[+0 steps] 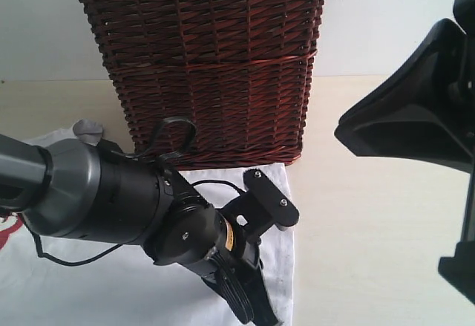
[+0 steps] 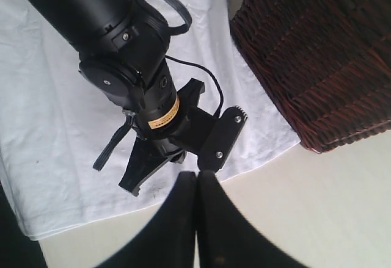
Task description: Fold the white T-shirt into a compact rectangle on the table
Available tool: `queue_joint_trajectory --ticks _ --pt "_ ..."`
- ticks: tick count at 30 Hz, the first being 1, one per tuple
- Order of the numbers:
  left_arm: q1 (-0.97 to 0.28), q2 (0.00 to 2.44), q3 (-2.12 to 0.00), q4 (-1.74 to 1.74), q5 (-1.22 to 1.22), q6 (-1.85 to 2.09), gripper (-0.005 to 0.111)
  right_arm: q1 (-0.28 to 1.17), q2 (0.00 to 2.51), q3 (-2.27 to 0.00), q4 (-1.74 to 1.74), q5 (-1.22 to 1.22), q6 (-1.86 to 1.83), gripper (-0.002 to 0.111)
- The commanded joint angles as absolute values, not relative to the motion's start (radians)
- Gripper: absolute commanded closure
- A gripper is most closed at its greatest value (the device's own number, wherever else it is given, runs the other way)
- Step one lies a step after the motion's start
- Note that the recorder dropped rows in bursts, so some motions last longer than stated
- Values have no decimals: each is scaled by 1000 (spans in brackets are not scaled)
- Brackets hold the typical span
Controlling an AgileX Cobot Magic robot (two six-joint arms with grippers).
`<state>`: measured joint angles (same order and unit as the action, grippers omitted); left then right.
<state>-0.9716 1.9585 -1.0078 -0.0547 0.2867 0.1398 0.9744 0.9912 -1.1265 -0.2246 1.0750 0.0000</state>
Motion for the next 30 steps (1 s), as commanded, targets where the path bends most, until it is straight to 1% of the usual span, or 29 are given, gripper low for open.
queue_joint_trajectory --ticks 1,9,14,17,21,25,27,30 --pt "-969 1881 -1004 -63 325 127 107 972 990 -1124 -221 1070 0 108" --pt "-995 1677 -995 -56 527 161 107 972 990 -1124 -221 1074 0 108" --pt "-985 1494 -890 -13 524 115 107 972 990 -1124 -219 1102 0 108" --pt "-946 1375 -811 96 524 -27 107 972 990 -1124 -219 1104 0 108" --pt "-837 1243 -718 253 537 -305 107 972 990 -1124 -217 1104 0 108" --pt "-751 1201 -693 258 653 -357 107 972 992 -1124 -217 1104 0 108" --pt "-737 1192 -693 258 671 -356 107 972 992 -1124 -215 1104 0 108" --pt "-736 1182 -693 325 667 -409 107 972 992 -1124 -213 1104 0 103"
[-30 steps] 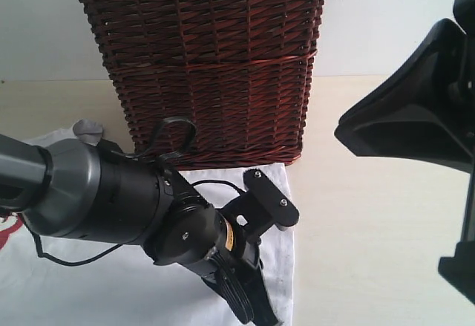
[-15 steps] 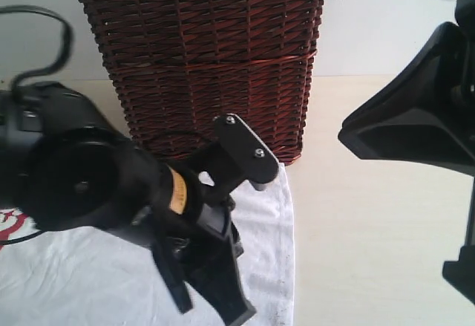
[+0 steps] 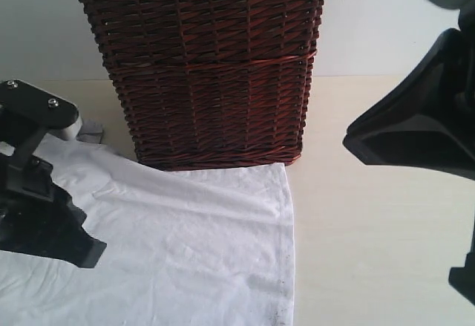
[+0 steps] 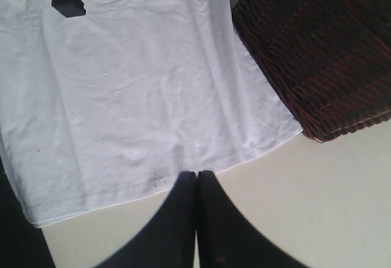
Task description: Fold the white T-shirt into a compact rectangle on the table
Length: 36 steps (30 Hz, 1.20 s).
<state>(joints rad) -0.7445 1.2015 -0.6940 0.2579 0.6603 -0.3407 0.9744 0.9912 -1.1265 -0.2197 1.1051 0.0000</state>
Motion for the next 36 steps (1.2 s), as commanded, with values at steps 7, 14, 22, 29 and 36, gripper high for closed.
queue_joint_trajectory --ticks 7,14,22,29,36 --pt "-573 1186 -675 548 667 -674 107 972 992 -1124 -213 1104 0 92" --pt "-349 1268 -718 326 764 -304 107 972 992 -1124 -213 1104 0 91" --pt "-179 1413 -816 323 921 431 107 972 993 -1124 -213 1100 0 91" --pt "-172 1469 -812 329 908 989 103 972 993 -1124 -213 1100 0 91" --pt "-168 1569 -812 444 812 987 32 972 993 -1124 -213 1104 0 91"
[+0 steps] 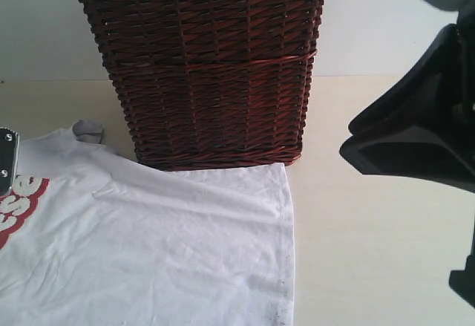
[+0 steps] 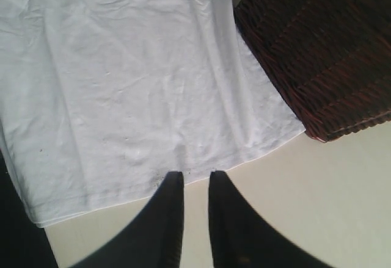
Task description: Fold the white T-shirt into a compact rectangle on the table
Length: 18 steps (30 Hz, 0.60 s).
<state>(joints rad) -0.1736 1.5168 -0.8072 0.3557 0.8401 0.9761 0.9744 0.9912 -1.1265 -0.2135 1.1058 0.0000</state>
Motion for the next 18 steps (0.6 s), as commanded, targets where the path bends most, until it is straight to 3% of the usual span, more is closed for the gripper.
queue_joint_trajectory --ticks 1,3,13,18 --pt "-168 1585 -812 469 812 978 20 972 993 -1124 -213 1104 0 91" --pt "-168 1611 -812 496 812 938 1 972 993 -1124 -211 1104 0 91" --pt "-173 1639 -814 647 768 1006 2 972 993 -1124 -211 1104 0 91" --pt "-169 1627 -814 475 749 1020 2 972 993 -1124 -208 1104 0 91"
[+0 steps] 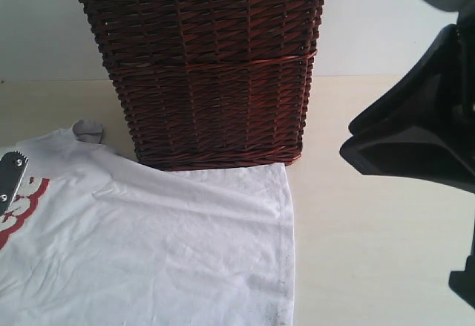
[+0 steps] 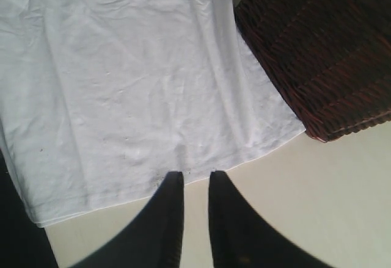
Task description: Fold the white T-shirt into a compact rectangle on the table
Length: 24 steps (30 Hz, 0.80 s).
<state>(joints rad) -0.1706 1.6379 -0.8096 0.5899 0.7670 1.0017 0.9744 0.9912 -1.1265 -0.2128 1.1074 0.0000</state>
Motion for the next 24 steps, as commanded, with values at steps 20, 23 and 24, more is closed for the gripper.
queue_joint_trajectory --ticks 20,23,24 --pt "151 1782 -818 236 560 1385 2 972 993 -1124 -192 1108 0 91" --pt "196 1832 -857 287 560 1335 2 972 993 -1124 -195 1108 -7 91" --pt "208 1841 -871 287 560 1333 2 972 993 -1124 -195 1108 -7 91"
